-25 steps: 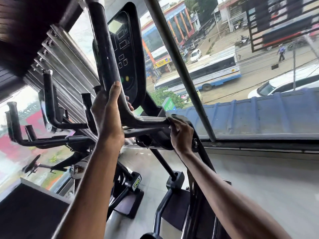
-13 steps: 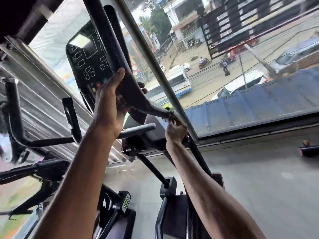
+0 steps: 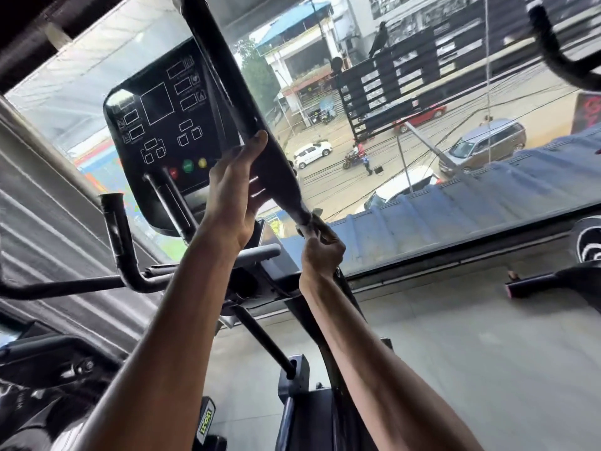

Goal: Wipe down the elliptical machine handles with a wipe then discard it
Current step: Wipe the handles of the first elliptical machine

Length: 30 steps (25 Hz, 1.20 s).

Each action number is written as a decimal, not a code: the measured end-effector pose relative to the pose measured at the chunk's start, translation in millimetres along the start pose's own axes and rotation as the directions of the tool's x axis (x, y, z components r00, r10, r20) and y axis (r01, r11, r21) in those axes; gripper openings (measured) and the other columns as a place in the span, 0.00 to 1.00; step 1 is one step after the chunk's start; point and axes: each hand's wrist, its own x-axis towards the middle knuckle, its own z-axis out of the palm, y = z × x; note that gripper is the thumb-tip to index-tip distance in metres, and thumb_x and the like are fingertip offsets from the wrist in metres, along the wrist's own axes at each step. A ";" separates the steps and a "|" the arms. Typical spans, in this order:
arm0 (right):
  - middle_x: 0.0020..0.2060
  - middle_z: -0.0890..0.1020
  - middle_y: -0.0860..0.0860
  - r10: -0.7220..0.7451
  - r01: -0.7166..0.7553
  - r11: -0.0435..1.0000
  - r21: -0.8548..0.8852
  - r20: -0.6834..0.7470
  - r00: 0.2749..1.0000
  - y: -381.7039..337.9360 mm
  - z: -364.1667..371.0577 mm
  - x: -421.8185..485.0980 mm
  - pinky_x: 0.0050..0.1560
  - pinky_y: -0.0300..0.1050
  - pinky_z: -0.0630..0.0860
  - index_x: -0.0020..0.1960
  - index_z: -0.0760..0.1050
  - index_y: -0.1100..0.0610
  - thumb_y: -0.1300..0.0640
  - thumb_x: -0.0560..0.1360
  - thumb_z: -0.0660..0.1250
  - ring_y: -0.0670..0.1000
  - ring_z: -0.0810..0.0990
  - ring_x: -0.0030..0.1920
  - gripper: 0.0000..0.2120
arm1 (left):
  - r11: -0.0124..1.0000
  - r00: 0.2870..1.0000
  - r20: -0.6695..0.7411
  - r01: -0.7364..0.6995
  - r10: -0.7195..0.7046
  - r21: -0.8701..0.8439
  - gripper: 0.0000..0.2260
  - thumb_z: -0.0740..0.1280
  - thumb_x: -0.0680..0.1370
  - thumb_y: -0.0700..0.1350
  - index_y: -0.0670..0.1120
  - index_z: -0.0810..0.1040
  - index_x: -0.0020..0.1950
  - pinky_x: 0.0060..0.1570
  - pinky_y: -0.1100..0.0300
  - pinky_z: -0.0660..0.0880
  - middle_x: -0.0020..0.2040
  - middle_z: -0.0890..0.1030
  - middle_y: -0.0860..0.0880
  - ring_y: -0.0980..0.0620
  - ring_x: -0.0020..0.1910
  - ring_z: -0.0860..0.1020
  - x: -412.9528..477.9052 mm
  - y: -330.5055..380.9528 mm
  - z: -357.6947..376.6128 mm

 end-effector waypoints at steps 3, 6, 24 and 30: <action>0.46 0.87 0.48 -0.010 0.009 1.000 -0.008 -0.050 0.999 -7.7 4.1 -10.8 0.65 0.54 0.77 0.49 0.85 0.52 0.63 0.77 0.70 0.49 0.85 0.55 0.08 | 1.000 1.000 0.019 0.023 -0.023 -0.011 0.13 0.72 0.79 0.53 0.44 0.81 0.56 0.59 0.45 0.80 0.54 0.86 0.38 0.39 0.55 0.85 0.3 0.5 -4.1; 0.49 0.87 0.49 -0.124 0.126 0.990 0.062 -0.035 0.992 -19.5 6.7 -35.1 0.64 0.49 0.78 0.53 0.85 0.56 0.64 0.78 0.69 0.47 0.84 0.55 0.08 | 1.000 0.998 0.050 0.028 -0.028 0.006 0.15 0.73 0.77 0.53 0.44 0.81 0.58 0.59 0.46 0.81 0.53 0.86 0.42 0.42 0.54 0.85 4.0 0.4 -7.9; 0.45 0.85 0.50 -0.865 0.847 0.326 -0.420 0.230 0.447 -54.6 -16.5 -64.7 0.51 0.39 0.78 0.56 0.84 0.60 0.64 0.78 0.71 0.39 0.81 0.48 0.08 | 0.989 0.982 0.137 0.141 -0.133 -0.052 0.14 0.64 0.84 0.51 0.44 0.81 0.61 0.58 0.51 0.80 0.52 0.87 0.46 0.48 0.54 0.85 8.9 -38.0 -40.2; 0.59 0.82 0.55 -0.437 0.780 -0.609 -0.144 0.882 -0.179 -113.0 -4.9 -80.4 0.58 0.44 0.75 0.65 0.80 0.61 0.69 0.77 0.63 0.57 0.78 0.59 0.19 | 0.899 0.953 0.019 0.292 -0.302 -0.325 0.11 0.62 0.78 0.48 0.46 0.77 0.57 0.58 0.47 0.79 0.57 0.79 0.45 0.46 0.53 0.78 13.2 -119.1 -31.1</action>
